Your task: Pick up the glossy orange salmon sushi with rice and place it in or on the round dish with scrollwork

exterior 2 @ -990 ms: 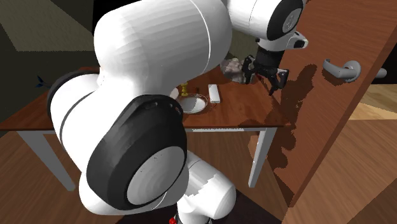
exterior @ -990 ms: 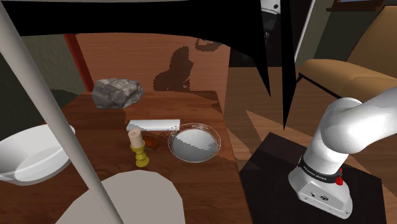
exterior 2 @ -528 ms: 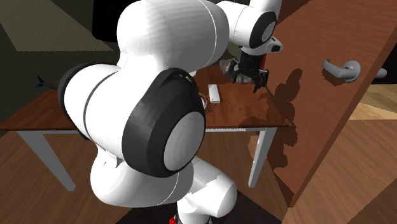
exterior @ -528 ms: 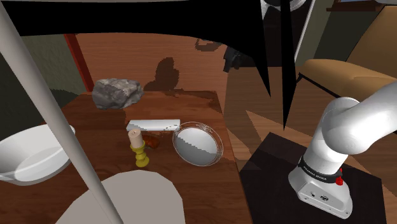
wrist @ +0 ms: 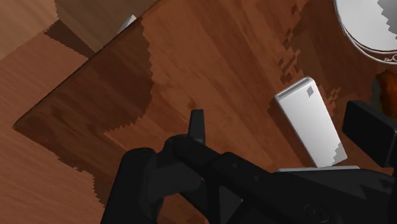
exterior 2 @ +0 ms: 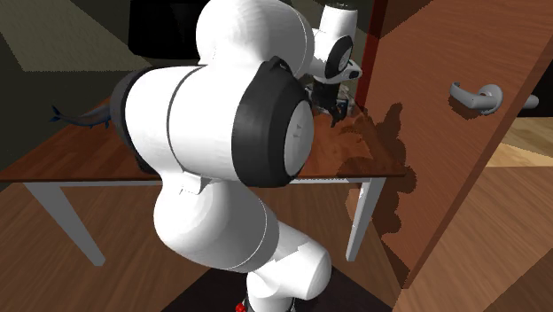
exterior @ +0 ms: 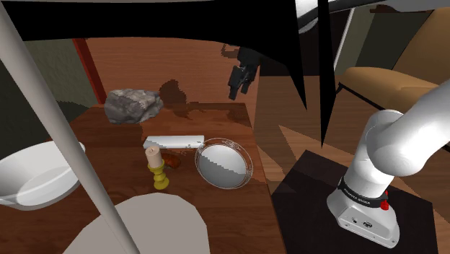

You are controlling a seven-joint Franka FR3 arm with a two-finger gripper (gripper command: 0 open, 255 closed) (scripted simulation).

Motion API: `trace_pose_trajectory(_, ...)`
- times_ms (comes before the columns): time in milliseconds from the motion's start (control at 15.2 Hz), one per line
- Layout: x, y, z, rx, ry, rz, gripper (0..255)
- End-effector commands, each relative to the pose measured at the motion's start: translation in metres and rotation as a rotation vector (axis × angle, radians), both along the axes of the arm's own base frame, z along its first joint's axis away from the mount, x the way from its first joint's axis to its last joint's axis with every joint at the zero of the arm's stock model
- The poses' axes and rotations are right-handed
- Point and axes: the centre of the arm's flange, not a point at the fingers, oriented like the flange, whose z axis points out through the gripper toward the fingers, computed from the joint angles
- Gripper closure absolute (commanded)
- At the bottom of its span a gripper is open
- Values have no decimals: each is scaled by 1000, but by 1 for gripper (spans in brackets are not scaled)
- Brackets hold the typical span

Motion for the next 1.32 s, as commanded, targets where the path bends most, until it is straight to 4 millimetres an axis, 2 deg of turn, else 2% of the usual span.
trace_pose_trajectory(0, 9, 23, -8, 1, -8, 29, 0)
trace_pose_trajectory(660, 37, 138, -58, 2, -42, 169, 0)
trace_pose_trajectory(1254, 50, 244, -103, 2, -73, 295, 0)
